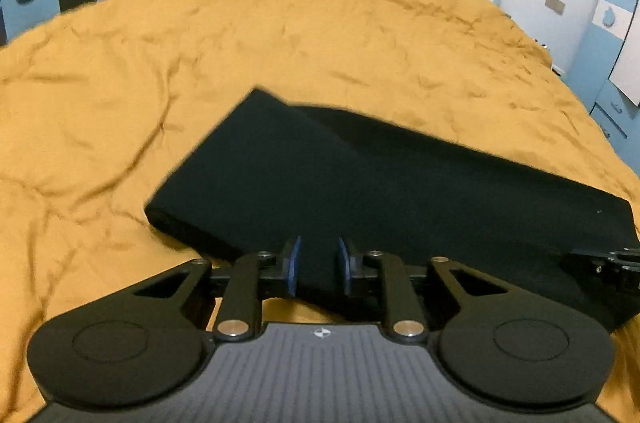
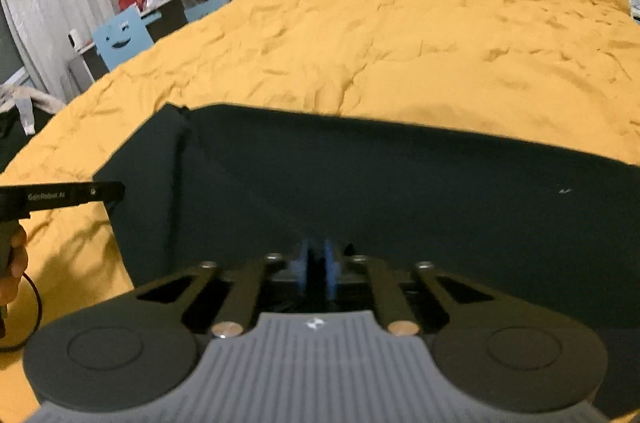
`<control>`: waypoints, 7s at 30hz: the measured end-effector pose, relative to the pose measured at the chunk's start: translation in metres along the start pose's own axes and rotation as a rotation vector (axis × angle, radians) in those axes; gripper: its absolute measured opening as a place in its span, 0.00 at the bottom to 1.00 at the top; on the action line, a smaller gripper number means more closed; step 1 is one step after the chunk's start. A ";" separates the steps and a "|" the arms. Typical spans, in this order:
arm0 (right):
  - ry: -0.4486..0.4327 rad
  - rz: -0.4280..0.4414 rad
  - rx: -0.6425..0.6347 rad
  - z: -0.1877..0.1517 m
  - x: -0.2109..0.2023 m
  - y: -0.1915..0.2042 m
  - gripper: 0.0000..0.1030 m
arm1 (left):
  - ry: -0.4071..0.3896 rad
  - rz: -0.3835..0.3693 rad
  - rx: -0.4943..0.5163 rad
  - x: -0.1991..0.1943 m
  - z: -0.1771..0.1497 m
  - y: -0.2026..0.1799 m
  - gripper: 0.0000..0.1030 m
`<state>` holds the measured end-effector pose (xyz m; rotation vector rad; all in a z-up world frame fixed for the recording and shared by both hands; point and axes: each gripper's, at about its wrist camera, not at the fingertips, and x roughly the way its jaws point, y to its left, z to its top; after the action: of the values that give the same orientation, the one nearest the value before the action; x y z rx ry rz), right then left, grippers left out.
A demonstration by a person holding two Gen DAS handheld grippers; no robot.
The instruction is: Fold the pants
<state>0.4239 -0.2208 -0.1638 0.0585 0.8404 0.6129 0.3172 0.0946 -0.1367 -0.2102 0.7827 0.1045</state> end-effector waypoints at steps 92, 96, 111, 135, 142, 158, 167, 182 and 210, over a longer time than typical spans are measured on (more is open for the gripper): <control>-0.012 0.326 0.571 -0.013 -0.006 -0.002 0.00 | 0.026 -0.159 -0.008 -0.049 -0.008 -0.042 0.16; -0.032 0.324 0.460 0.051 -0.030 0.010 0.00 | -0.017 -0.096 -0.091 -0.060 0.001 -0.010 0.16; -0.082 0.072 0.327 0.179 -0.154 -0.088 0.00 | -0.047 -0.039 -0.087 -0.058 0.005 0.002 0.16; 0.156 -0.227 0.358 0.053 -0.071 -0.192 0.00 | 0.027 -0.001 -0.028 -0.027 0.005 -0.016 0.16; 0.054 -0.193 0.317 0.064 -0.089 -0.181 0.00 | 0.024 -0.007 -0.040 -0.028 0.007 -0.013 0.16; -0.007 -0.369 0.181 0.035 -0.090 -0.157 0.07 | 0.034 -0.056 -0.014 -0.011 0.024 -0.021 0.16; -0.019 -0.361 0.025 -0.001 -0.054 -0.112 0.20 | 0.084 -0.053 0.184 0.025 -0.001 -0.061 0.16; -0.109 -0.333 0.178 -0.023 -0.097 -0.070 0.28 | 0.018 -0.098 0.031 -0.002 0.016 -0.013 0.51; -0.041 -0.204 0.142 0.000 -0.031 -0.006 0.08 | 0.078 -0.331 -0.334 0.043 0.031 0.018 0.08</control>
<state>0.4106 -0.2420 -0.1442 0.1125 0.8374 0.3590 0.3656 0.1201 -0.1482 -0.6605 0.7958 -0.0880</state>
